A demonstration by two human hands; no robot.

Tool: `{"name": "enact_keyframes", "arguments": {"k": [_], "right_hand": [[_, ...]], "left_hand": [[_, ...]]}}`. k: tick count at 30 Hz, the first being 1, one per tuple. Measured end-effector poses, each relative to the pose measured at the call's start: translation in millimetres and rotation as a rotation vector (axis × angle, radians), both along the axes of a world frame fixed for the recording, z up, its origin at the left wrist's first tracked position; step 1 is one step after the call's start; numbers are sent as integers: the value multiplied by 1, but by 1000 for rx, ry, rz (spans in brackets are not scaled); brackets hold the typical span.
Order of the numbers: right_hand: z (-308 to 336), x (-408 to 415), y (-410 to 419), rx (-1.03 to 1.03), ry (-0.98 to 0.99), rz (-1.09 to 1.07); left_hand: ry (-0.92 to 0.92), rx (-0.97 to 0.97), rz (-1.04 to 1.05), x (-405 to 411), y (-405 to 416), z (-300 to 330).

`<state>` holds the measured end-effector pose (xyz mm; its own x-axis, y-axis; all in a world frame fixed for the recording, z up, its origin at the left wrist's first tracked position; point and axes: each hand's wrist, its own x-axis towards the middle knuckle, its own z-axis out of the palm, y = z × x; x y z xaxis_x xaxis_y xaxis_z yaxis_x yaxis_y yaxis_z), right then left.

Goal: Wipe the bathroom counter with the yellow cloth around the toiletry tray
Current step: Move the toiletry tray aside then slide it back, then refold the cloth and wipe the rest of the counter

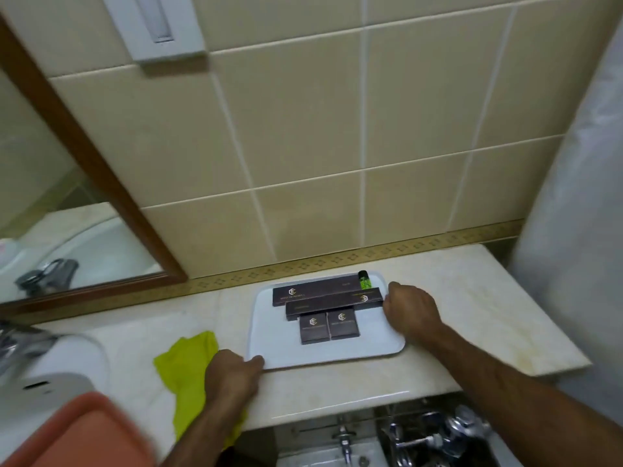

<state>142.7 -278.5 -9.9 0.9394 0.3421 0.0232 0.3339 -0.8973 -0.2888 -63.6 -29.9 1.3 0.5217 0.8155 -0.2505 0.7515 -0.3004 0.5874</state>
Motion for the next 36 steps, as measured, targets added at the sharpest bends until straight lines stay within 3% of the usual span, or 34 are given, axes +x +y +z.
{"name": "enact_keyframes", "arguments": {"k": [5, 10, 13, 15, 17, 22, 29, 33, 36], "right_hand": [[-17, 8, 37, -125, -16, 32], [-15, 11, 50, -186, -55, 8], [-6, -10, 57, -33, -101, -147], [1, -43, 72, 117, -199, -199], [3, -88, 96, 235, -232, -128], [-10, -182, 161, 337, 0, 192], [-22, -213, 192, 324, 310, 311], [-19, -212, 187, 697, 535, 307], [0, -210, 171, 959, 670, 330]], "left_hand": [[-6, 16, 16, -3, 21, -4], [51, 101, -121, -4, 40, 0], [-19, 260, -4, -14, 72, 9], [153, 258, 70, -18, 99, 8], [270, 153, 92, -16, 117, 6], [343, 65, 107, -18, 146, 0], [-143, -230, -140, -41, 146, 28], [-286, -534, -565, -61, 127, 101], [-342, -628, -787, -55, 97, 159]]}}
